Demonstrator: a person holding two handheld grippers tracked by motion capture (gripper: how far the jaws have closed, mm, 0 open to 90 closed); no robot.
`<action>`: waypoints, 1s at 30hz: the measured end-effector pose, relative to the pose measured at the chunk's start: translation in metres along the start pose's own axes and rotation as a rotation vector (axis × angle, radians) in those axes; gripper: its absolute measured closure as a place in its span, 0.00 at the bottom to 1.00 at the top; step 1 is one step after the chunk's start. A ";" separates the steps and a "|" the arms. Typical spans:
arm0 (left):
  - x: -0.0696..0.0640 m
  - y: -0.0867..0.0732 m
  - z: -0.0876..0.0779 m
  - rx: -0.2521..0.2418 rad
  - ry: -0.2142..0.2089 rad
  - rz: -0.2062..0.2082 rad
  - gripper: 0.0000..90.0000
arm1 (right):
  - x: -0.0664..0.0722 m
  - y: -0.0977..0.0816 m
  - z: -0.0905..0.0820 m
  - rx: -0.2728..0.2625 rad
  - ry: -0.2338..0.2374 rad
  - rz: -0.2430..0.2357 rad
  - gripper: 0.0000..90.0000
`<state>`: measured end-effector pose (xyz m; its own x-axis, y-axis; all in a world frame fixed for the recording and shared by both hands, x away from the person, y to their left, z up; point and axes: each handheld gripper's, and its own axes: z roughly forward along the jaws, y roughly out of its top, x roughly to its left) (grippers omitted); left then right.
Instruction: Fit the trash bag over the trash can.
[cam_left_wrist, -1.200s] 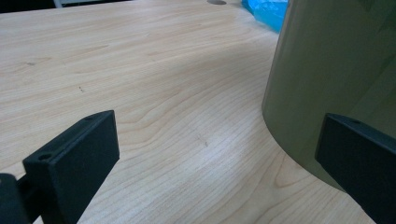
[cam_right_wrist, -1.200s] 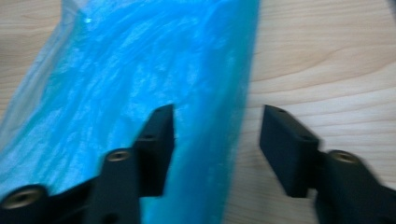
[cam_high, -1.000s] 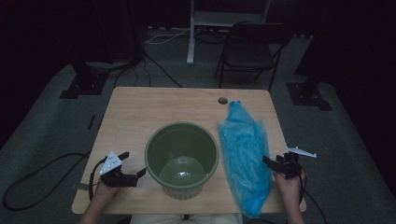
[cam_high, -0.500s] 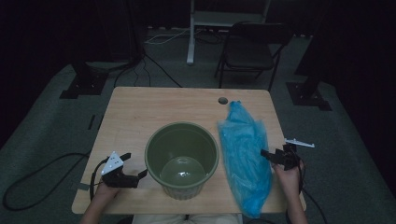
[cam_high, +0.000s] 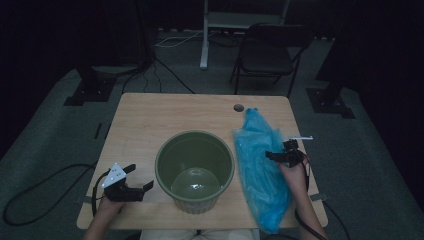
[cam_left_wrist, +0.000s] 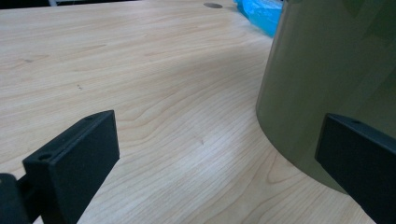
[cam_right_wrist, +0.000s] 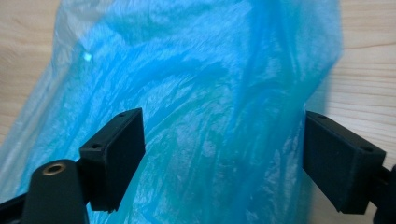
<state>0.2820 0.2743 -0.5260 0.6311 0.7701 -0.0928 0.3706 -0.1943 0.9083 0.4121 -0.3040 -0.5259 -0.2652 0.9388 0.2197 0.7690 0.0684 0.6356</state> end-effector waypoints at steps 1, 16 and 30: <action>0.001 0.000 0.000 0.001 0.000 -0.002 0.00 | 0.003 -0.001 0.003 0.005 -0.012 -0.009 0.19; -0.001 -0.002 0.002 0.023 -0.002 0.011 0.00 | 0.041 -0.008 0.015 0.015 -0.121 -0.186 0.85; -0.003 -0.001 0.002 0.022 0.001 0.013 0.00 | 0.038 0.008 -0.023 -0.166 0.071 -0.033 1.00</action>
<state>0.2805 0.2712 -0.5276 0.6355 0.7678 -0.0808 0.3772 -0.2175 0.9002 0.3943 -0.2757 -0.4954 -0.3336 0.9105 0.2444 0.6540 0.0368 0.7556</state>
